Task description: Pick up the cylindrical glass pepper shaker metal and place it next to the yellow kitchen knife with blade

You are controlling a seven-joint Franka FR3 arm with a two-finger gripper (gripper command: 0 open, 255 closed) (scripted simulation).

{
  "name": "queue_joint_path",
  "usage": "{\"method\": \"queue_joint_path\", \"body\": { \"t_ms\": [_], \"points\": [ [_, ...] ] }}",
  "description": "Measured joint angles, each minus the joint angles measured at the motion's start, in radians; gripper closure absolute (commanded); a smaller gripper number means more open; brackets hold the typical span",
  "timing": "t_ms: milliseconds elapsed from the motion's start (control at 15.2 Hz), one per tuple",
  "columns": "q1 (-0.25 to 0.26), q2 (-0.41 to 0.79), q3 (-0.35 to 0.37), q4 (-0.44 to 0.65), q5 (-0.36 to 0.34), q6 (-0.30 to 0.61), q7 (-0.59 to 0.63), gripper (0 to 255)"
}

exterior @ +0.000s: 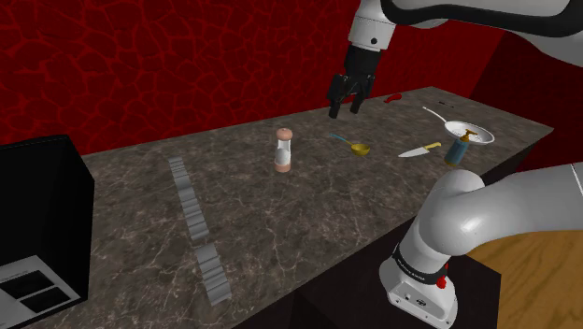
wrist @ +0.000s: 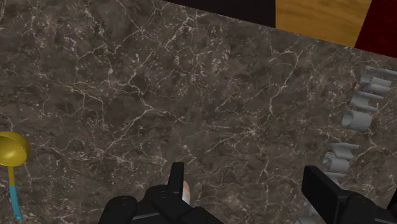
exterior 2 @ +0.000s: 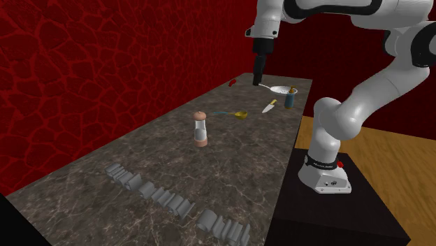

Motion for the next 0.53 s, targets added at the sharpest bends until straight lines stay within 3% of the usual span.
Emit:
{"method": "queue_joint_path", "body": {
  "t_ms": [198,528],
  "points": [
    [0.001,0.036,0.003,0.002,-0.011,0.032,-0.009,0],
    [-0.002,0.177,0.003,0.005,-0.061,0.161,-0.050,0]
  ]
}}
